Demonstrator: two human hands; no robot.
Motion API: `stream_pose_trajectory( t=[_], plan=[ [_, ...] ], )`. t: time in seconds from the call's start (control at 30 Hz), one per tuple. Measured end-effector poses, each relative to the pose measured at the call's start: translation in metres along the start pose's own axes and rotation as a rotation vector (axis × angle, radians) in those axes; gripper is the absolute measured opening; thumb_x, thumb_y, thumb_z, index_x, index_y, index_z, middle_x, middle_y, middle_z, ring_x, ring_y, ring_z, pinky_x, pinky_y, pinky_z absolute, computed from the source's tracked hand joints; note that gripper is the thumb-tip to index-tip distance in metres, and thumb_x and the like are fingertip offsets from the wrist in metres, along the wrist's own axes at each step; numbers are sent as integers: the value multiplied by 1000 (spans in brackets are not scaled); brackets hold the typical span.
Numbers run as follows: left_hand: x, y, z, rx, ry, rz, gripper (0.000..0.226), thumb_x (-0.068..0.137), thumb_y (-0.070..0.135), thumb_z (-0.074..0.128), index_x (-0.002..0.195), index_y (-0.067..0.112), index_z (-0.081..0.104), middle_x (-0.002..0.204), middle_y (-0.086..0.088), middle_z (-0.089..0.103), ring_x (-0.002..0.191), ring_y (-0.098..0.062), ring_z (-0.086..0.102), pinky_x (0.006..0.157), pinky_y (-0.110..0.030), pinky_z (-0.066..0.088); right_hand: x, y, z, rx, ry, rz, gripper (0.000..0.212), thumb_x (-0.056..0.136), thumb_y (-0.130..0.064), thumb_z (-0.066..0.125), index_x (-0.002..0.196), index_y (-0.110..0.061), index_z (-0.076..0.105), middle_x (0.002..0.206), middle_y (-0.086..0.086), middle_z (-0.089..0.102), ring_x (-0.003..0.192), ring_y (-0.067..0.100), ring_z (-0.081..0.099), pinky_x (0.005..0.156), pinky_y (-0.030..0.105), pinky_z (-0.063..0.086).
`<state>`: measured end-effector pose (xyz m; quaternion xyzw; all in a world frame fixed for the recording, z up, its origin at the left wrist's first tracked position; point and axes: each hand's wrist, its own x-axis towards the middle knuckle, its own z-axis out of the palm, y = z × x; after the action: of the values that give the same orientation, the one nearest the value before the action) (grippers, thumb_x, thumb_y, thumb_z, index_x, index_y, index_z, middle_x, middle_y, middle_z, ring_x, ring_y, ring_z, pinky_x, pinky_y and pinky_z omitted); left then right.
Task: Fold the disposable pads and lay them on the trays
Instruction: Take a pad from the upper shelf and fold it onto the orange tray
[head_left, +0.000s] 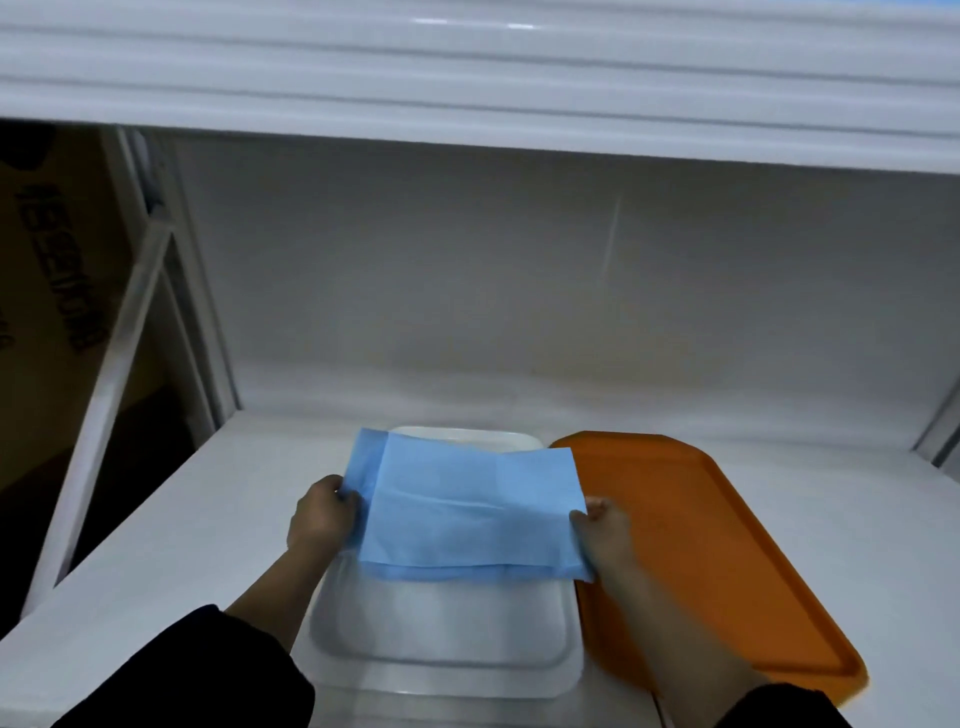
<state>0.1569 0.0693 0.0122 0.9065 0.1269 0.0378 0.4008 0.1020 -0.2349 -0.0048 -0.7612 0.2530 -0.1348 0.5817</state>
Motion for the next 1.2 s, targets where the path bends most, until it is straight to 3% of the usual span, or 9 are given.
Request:
stream_pose_trajectory(
  t=[0.17, 0.33, 0.43, 0.53, 0.7, 0.8, 0.9, 1.03, 1.2],
  plan=[
    [15, -21, -9, 41, 0, -27, 22, 91, 2, 38, 99, 4, 59, 101, -17, 62, 83, -29, 50, 73, -33, 38, -4, 11, 32, -101, -76, -93, 28, 82, 11, 47, 101, -8, 51, 87, 4, 57, 83, 19, 52, 61, 21, 38],
    [28, -44, -21, 43, 2, -61, 27, 91, 2, 36, 104, 1, 59, 108, -21, 62, 88, -33, 53, 81, -38, 42, -9, 17, 57, -229, -145, -180, 44, 83, 15, 42, 76, -28, 49, 93, -1, 57, 92, 19, 55, 80, 25, 42],
    [31, -50, -24, 20, 25, -79, 30, 92, 1, 37, 115, 0, 56, 116, -23, 60, 103, -39, 55, 89, -40, 41, -11, 21, 65, -294, -207, -177, 38, 86, 15, 39, 91, -12, 65, 105, 3, 60, 102, 15, 55, 81, 11, 35],
    [33, -56, -22, -54, 31, -108, 37, 93, 4, 40, 130, 3, 47, 125, -23, 56, 112, -40, 52, 94, -42, 40, -14, 24, 70, -341, -226, -161, 34, 88, 9, 43, 109, -7, 64, 120, 7, 60, 113, 19, 55, 85, 10, 34],
    [31, -59, -15, -143, 19, -80, 53, 91, -3, 38, 143, 4, 31, 144, -26, 29, 128, -42, 37, 109, -48, 30, -22, 21, 66, -507, -299, -122, 31, 92, -13, 49, 123, -17, 53, 130, 3, 45, 107, 18, 56, 81, 21, 40],
    [24, -57, -12, 15, -53, -63, 55, 92, 6, 45, 145, 9, 30, 153, -18, 19, 137, -37, 28, 113, -47, 26, -30, 16, 65, -710, -335, -155, 39, 91, -22, 49, 130, -18, 46, 134, 4, 37, 116, 21, 49, 91, 28, 42],
    [15, -55, -9, 318, -154, -33, 57, 91, 28, 51, 143, 15, 33, 152, -9, 27, 140, -28, 28, 112, -43, 27, -40, 9, 66, -880, -316, -239, 47, 90, -22, 48, 136, -18, 41, 140, 3, 33, 126, 21, 38, 99, 30, 37],
    [-2, -49, -3, 214, -253, -63, 68, 77, 40, 59, 135, 11, 37, 135, -11, 48, 123, -32, 48, 104, -42, 38, -51, 4, 74, -945, -414, -369, 60, 92, -25, 47, 147, -18, 24, 154, 2, 20, 140, 21, 24, 109, 34, 27],
    [-11, -39, -3, 164, -131, -237, 67, 83, 32, 58, 141, 16, 27, 133, -9, 48, 122, -32, 47, 101, -42, 36, -62, -5, 86, -953, -628, -399, 71, 94, -40, 48, 151, -20, 12, 158, 1, 12, 146, 19, 11, 116, 40, 20]
  ],
)
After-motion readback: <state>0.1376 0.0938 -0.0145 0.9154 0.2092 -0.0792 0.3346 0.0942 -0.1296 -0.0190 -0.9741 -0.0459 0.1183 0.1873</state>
